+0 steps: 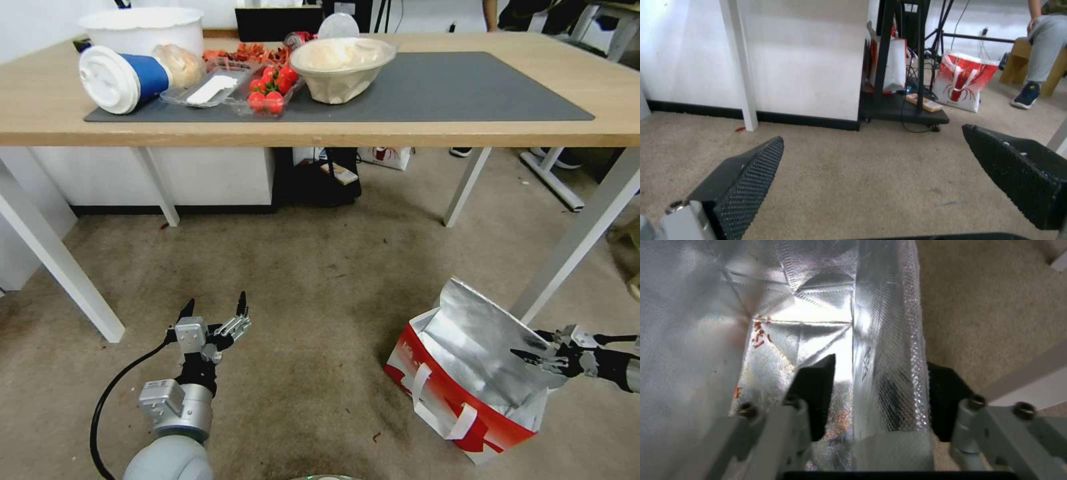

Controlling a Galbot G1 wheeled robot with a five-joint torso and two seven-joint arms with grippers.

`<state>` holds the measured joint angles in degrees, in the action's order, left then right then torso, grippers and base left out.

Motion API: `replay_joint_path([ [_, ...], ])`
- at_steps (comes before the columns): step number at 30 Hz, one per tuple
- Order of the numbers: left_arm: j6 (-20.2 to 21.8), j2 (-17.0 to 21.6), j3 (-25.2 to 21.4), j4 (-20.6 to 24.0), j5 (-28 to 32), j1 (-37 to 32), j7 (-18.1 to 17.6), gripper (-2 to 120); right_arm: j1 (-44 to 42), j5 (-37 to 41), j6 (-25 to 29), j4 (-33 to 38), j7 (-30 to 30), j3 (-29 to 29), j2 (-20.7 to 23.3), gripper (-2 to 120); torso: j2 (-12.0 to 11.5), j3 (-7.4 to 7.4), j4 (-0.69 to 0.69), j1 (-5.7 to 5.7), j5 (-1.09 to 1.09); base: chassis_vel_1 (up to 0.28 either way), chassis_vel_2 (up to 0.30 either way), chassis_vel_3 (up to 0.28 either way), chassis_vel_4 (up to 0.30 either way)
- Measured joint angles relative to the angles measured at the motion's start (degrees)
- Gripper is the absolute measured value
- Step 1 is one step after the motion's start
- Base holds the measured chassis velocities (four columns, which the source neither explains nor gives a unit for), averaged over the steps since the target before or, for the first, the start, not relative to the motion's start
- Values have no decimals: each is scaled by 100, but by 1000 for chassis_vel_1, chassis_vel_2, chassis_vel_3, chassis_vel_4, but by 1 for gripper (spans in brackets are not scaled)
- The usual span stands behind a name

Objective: Pick up the food delivery bag from the floor and place it on the table.

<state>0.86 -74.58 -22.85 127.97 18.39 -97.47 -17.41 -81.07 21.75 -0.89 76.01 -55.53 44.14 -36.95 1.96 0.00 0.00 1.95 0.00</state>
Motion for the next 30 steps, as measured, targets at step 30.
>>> replay_joint_path([
  [30, -82, 58, -58, 23, -8, 27, -87, 100, -48, 1036, -105, 264, 219, -87, 21, 0, 0, 0, 0, 0, 0, 0, 0, 0, 0],
])
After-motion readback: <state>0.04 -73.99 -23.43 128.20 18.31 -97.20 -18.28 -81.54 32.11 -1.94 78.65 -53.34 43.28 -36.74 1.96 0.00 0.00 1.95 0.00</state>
